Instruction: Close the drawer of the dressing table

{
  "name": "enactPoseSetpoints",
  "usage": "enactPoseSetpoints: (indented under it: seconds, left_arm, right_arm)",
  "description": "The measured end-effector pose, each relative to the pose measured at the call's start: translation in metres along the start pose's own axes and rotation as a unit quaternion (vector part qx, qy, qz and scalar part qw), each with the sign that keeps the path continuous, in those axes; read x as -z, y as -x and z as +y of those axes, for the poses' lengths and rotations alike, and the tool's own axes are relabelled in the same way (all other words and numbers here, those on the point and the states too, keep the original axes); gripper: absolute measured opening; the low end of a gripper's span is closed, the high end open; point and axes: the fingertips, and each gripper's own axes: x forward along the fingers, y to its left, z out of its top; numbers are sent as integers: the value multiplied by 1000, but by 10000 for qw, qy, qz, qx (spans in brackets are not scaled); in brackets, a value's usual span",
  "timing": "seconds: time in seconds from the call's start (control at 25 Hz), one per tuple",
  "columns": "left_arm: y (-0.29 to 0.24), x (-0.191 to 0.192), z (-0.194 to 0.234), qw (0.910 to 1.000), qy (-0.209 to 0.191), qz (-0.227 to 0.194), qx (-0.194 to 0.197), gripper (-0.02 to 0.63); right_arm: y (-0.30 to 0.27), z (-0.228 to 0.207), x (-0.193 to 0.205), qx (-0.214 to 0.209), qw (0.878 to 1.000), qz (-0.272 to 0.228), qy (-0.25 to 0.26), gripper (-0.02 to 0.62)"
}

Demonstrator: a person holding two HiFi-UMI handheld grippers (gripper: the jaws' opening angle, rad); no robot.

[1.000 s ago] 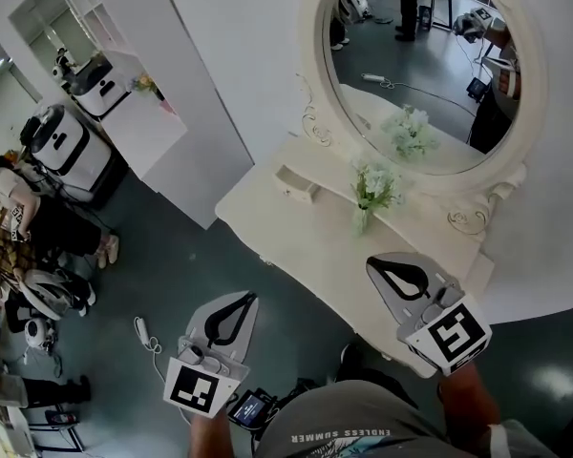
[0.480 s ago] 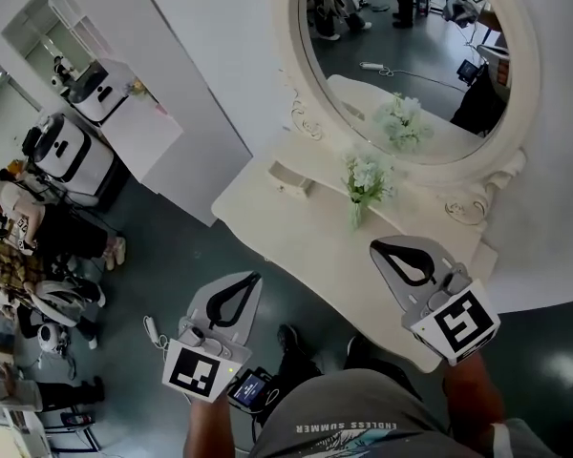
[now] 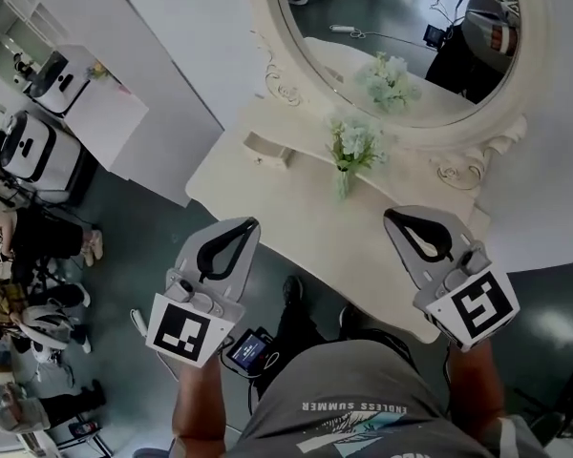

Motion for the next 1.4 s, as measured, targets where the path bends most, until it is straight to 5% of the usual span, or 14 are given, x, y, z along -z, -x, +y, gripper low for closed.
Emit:
enactPoseSetpoints:
  seconds: [0.56,1.4]
  left_arm:
    - [-54,24,74,9958,192,-298,841,5]
    - [-110,98,134,9957,249,7,897,5]
  right_arm:
    - [-54,-4,-8,672,9960,572,-153,0]
    - [-110,-17,19,723,9917,982,-403,0]
